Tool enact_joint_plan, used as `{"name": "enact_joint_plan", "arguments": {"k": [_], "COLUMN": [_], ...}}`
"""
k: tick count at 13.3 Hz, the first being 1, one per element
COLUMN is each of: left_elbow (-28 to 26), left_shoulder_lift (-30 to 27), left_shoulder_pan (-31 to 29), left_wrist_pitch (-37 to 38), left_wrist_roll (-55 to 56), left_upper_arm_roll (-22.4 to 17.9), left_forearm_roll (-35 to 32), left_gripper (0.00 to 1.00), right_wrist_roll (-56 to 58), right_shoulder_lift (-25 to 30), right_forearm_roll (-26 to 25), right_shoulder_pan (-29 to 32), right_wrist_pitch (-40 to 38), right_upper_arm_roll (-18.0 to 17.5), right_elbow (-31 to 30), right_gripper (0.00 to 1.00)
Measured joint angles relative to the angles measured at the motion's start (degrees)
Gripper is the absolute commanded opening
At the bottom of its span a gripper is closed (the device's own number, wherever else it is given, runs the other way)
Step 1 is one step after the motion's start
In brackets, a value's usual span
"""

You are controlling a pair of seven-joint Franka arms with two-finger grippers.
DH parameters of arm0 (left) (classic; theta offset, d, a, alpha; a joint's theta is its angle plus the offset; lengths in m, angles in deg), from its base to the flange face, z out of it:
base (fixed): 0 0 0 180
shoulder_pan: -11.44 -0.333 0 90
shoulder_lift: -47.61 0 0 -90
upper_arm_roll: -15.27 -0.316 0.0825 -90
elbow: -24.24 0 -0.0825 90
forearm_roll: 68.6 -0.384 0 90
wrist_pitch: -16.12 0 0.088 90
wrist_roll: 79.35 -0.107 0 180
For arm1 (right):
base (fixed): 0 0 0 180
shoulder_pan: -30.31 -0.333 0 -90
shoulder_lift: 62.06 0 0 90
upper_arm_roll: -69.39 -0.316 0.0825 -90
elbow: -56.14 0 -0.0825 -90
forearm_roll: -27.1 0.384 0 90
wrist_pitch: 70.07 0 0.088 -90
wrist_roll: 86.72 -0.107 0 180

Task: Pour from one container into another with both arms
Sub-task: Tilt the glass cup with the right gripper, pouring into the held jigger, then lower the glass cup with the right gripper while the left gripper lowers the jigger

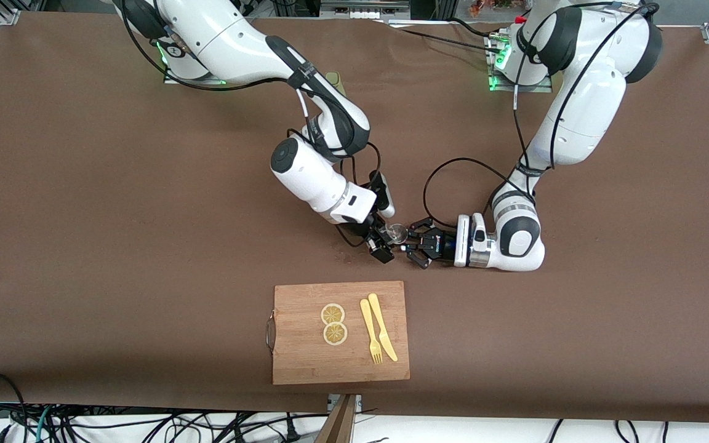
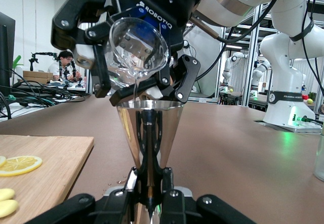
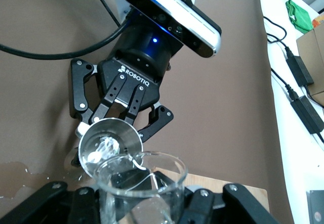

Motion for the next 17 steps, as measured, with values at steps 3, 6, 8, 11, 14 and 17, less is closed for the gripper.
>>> {"name": "enact_joint_plan", "arguments": {"k": [3,6,8,11,14,17], "left_elbow": [0.0,0.0,0.0,-0.2,-1.3,-2.6], "left_shoulder_lift": [0.1,0.1,0.1,0.1,-0.4,-2.4], "left_shoulder_pan": [0.0,0.0,-0.2,-1.5,-5.8,-11.5], "left_wrist_pitch": [0.0,0.0,0.1,2.4,4.8,7.8], "left_wrist_roll": [-0.1,-0.2,-0.5,-1.6,-2.3,-2.7], "left_upper_arm_roll": [0.0,-0.1,-0.7,-2.7,-3.8,-4.1], "left_forearm_roll": [0.0,0.0,0.0,-0.4,-4.4,-9.6], "left_gripper": [0.0,0.0,0.0,0.0,0.0,0.0], "right_wrist_roll": [-3.8,-4.4,-4.6,-4.7,-4.9,-4.9], "right_shoulder_lift": [0.1,0.3,0.6,1.2,1.9,2.9], "right_forearm_roll": [1.1,5.9,10.1,17.6,22.2,25.1], "right_shoulder_pan": [0.0,0.0,0.0,0.0,0.9,5.1], "right_wrist_pitch": [0.2,0.3,0.3,0.3,-1.5,-11.6], "right_upper_arm_roll": [0.1,0.1,-0.1,-0.6,-0.6,-0.5], "right_elbow": [0.0,0.3,0.6,0.6,0.6,0.7], "right_gripper": [0.05,0.05,0.05,0.05,0.05,0.05]}}
